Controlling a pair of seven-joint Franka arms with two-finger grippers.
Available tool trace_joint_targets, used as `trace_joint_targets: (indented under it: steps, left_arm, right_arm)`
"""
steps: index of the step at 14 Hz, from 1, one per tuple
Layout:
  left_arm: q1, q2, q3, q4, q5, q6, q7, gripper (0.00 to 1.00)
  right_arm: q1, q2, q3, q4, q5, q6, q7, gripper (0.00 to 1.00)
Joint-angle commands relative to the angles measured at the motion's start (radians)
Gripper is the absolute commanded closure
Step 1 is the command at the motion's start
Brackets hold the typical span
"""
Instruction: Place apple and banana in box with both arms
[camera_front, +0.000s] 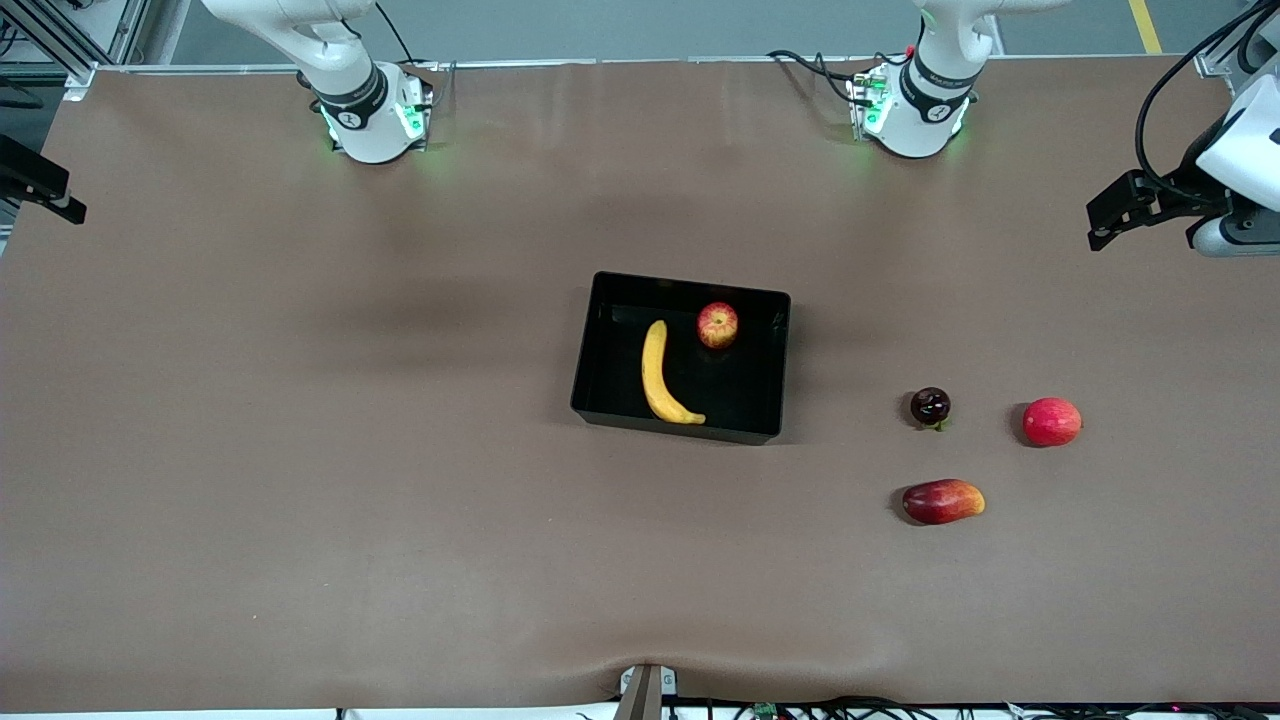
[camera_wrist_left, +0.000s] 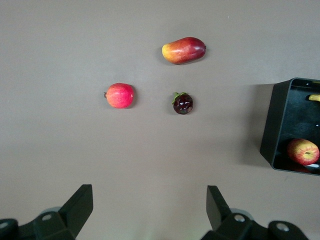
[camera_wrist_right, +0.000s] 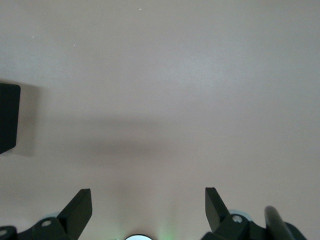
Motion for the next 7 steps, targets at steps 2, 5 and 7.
trace_joint_targets:
  steps: [2,5,7]
  left_arm:
    - [-0.011,0.004,-0.007,0.018,-0.023,-0.021,-0.066,0.0]
    - [-0.008,0.001,-0.007,0.021,-0.023,-0.033,-0.067,0.0]
    - [-0.005,0.001,-0.007,0.024,-0.023,-0.038,-0.067,0.0]
  right_arm:
    - [-0.015,0.009,0.005,0.019,0.007,-0.006,-0.004,0.0]
    - [-0.015,0.009,0.005,0.019,0.007,-0.005,-0.004,0.0]
    - [-0.015,0.009,0.005,0.019,0.008,-0.005,-0.004,0.0]
